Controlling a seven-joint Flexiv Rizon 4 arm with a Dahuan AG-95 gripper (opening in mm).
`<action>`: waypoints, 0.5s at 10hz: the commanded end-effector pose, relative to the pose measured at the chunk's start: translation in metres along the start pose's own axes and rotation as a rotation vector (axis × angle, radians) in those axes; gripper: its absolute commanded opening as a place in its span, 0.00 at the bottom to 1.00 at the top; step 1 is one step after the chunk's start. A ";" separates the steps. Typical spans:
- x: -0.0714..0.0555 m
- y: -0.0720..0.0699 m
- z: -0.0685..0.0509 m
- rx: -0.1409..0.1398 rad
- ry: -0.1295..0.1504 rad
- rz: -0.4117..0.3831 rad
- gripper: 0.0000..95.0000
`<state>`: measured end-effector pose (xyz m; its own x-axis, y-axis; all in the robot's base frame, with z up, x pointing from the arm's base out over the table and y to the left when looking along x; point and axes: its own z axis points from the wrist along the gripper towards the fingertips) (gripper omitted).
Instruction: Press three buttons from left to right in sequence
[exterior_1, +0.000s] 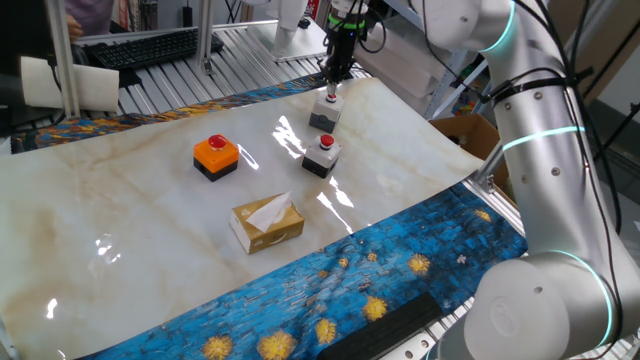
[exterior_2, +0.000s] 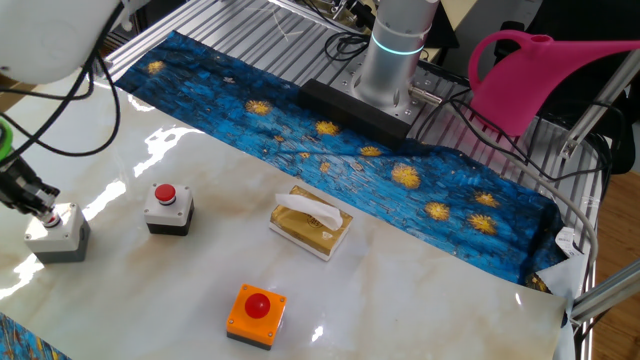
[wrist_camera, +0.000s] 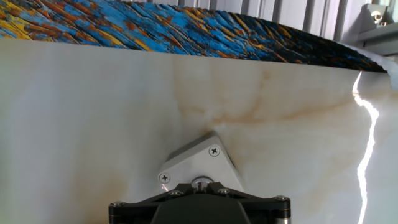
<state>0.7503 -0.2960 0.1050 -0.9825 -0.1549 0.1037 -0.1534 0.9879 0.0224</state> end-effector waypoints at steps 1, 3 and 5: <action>0.006 0.002 0.002 0.006 -0.011 0.005 0.00; 0.006 0.003 0.004 0.009 -0.015 0.003 0.00; 0.005 0.003 0.005 0.017 -0.029 -0.015 0.00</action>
<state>0.7413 -0.2928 0.1002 -0.9829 -0.1715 0.0676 -0.1718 0.9851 0.0019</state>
